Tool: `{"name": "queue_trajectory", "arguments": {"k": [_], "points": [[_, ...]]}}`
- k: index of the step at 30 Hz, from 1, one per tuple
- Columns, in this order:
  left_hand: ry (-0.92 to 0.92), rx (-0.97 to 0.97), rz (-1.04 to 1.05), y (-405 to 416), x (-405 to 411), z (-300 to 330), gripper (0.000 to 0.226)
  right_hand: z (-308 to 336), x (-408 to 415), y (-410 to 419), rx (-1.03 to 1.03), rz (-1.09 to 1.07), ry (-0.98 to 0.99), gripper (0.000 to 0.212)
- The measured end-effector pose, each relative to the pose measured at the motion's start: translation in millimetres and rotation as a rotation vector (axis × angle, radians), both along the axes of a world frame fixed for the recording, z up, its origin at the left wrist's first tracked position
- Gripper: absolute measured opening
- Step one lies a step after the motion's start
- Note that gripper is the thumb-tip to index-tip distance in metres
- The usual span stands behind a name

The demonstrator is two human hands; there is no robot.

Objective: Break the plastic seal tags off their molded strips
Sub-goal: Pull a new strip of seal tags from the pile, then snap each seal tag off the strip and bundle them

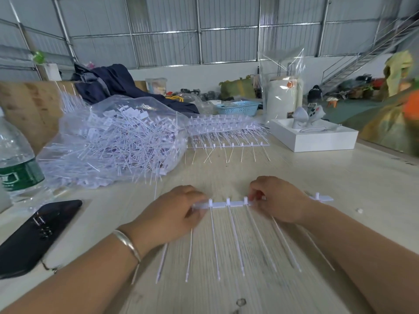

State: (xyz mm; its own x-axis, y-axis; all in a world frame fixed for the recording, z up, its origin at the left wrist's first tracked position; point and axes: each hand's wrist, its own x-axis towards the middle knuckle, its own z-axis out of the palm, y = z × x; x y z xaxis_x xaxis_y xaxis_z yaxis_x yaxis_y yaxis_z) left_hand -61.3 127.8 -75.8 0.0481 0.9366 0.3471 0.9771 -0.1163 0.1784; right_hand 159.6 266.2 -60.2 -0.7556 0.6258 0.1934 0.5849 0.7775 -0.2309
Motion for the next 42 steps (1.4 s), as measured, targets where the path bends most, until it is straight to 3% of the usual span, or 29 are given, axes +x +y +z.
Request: {"name": "queue_trajectory", "arguments": {"k": [8, 15, 19, 22, 31, 38, 42], "points": [[-0.092, -0.031, 0.099, 2, 9, 4, 0.015, -5, 3, 0, 0.115, -0.023, -0.025, 0.023], [-0.038, -0.108, 0.095, 3, 18, 6, 0.023, -2, 4, -3, 0.058, -0.006, 0.007, 0.006], [-0.015, -0.123, 0.074, -2, 23, 8, 0.025, 0, 3, -7, 0.033, 0.01, 0.087, 0.01], [-0.041, -0.102, 0.065, -3, 26, 8, 0.021, 3, 2, -8, -0.058, 0.058, 0.19, 0.015], [-0.116, -0.002, 0.004, -2, 27, 2, 0.012, -7, -5, -6, -0.029, -0.004, 0.154, 0.005], [-0.193, 0.111, 0.295, 3, 7, 6, 0.02, 4, 1, -1, 0.02, -0.134, 0.525, 0.007], [-0.397, 0.091, 0.422, 5, -2, 3, 0.029, 1, 4, 1, -0.036, -0.091, 0.494, 0.013]]}}
